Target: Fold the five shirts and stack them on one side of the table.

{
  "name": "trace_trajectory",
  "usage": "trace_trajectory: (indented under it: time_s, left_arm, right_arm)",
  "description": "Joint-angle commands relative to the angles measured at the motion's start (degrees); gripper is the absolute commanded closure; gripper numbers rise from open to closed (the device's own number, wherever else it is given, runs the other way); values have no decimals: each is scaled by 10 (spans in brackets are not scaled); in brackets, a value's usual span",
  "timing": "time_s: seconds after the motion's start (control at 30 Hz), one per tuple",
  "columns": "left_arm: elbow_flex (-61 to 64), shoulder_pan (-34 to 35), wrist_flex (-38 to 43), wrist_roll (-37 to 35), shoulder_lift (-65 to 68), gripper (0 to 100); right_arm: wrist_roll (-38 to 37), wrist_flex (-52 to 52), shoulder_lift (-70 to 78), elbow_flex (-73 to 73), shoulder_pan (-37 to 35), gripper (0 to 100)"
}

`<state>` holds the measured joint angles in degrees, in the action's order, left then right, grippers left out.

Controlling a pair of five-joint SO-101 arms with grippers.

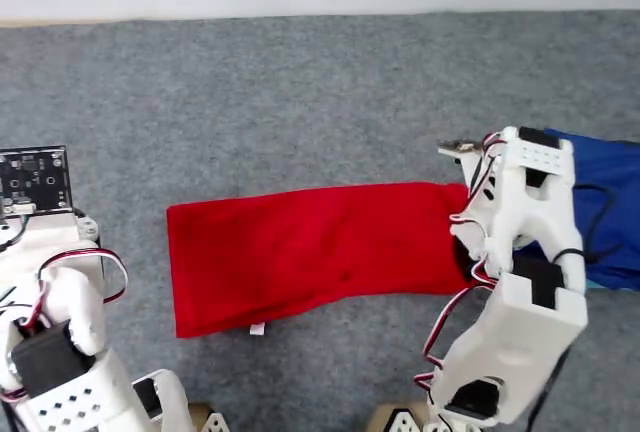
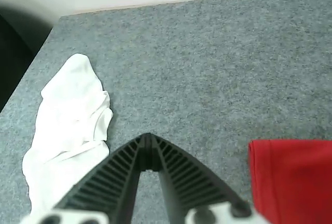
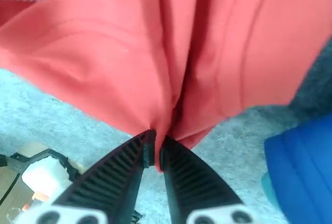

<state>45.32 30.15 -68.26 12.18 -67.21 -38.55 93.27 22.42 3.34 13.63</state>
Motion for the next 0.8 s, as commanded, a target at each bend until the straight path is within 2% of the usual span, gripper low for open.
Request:
trace_trajectory:
  time_s: [0.0, 0.13, 0.2, 0.4, 0.63, 0.77]
  left_arm:
    - [-10, 1, 4, 5, -5, 996]
    - [-22, 0, 4, 5, -5, 996]
    - [-25, 0, 4, 5, -5, 996]
    - [-25, 0, 4, 4, -5, 996]
    - [-26, 2, 4, 3, -5, 996]
    - [-26, 2, 4, 4, -5, 996]
  right_arm:
    - [-4, -15, -64, 3, 14, 903]
    - [3, -9, -158, 4, 8, 768]
    - [21, -9, -203, 4, -1, 761]
    - [61, -15, -254, 21, -81, 820]
    - [120, -81, -167, 29, -188, 991]
    - [131, -116, -112, 29, -211, 987]
